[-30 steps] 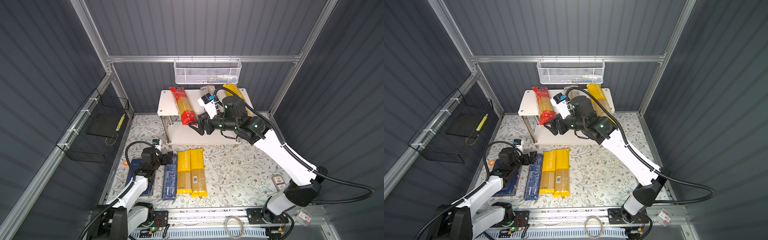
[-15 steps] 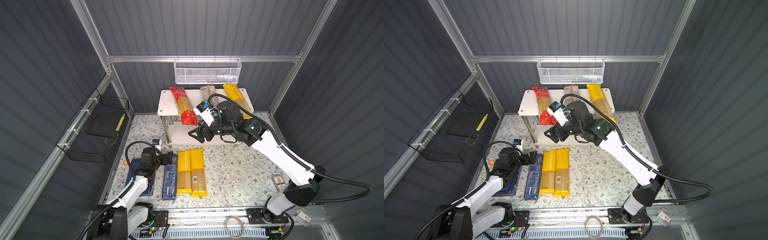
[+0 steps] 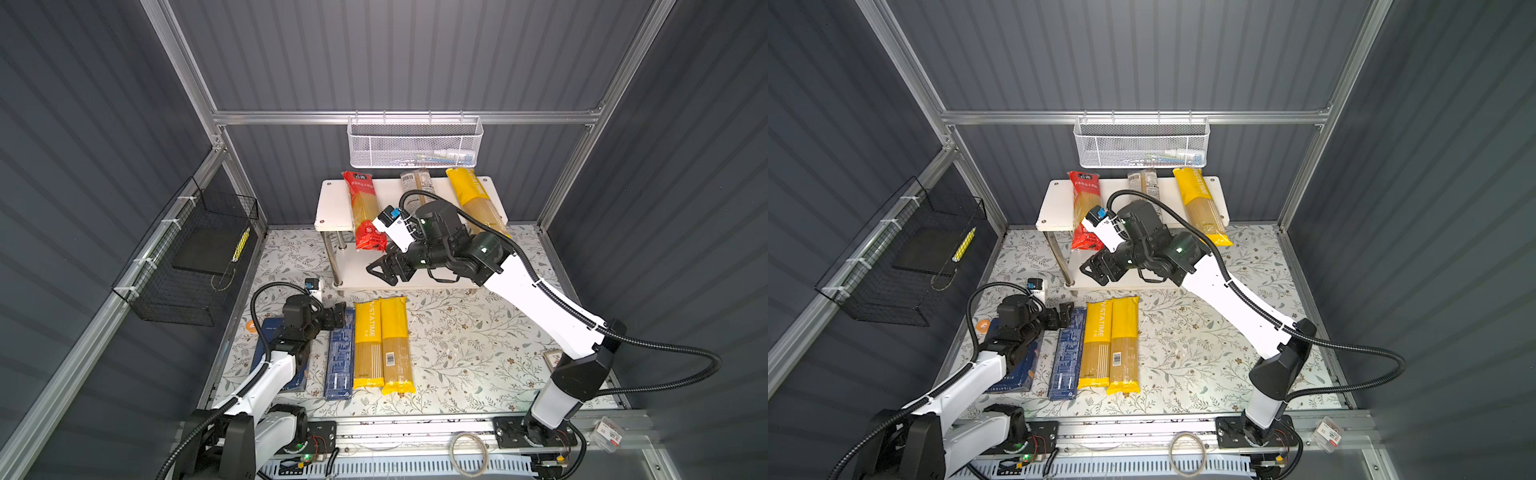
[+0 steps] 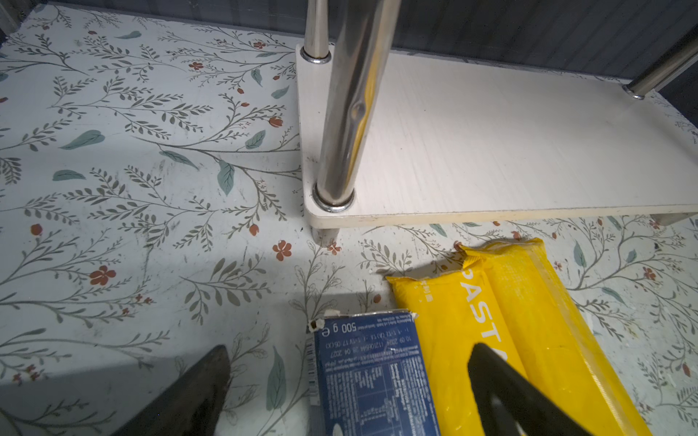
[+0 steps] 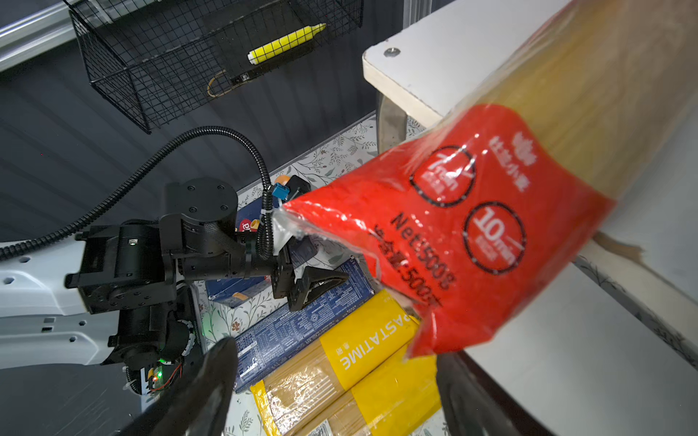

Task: Arrange pasta packages on shelves
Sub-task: Rotate the pasta bag at the shelf.

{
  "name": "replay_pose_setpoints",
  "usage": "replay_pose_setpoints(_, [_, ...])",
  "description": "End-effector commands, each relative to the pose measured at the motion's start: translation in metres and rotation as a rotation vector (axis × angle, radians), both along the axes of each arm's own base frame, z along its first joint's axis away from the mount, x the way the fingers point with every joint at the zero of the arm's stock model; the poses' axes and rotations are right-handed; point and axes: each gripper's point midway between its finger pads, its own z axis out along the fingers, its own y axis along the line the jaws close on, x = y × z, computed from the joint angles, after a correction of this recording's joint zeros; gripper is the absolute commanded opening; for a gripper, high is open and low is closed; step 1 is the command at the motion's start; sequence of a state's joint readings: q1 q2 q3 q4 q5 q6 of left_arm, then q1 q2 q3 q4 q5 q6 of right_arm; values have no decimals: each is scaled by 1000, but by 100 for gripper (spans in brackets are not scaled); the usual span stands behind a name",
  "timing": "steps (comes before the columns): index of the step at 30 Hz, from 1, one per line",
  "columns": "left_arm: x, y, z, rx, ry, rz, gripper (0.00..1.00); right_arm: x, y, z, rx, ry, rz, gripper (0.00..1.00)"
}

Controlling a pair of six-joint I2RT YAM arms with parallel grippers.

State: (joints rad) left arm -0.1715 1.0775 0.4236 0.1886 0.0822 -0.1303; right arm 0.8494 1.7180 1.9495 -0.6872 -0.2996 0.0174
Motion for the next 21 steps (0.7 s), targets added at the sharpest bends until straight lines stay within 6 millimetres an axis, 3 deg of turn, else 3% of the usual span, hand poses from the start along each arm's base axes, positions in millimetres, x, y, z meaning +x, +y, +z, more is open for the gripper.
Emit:
replay_pose_setpoints(1, [4,-5,15,3,-46,-28,99,-10,11,15,36,-32,52,83])
replay_pose_setpoints(4, [4,-5,14,3,-46,-28,99,-17,20,20,68,-19,103,83])
replay_pose_setpoints(11, [4,-6,14,4,-45,-29,99,-11,30,18,79,-9,104,84])
replay_pose_setpoints(21, [4,-5,14,4,-45,-24,99,-70,8,-4,17,104,275,85])
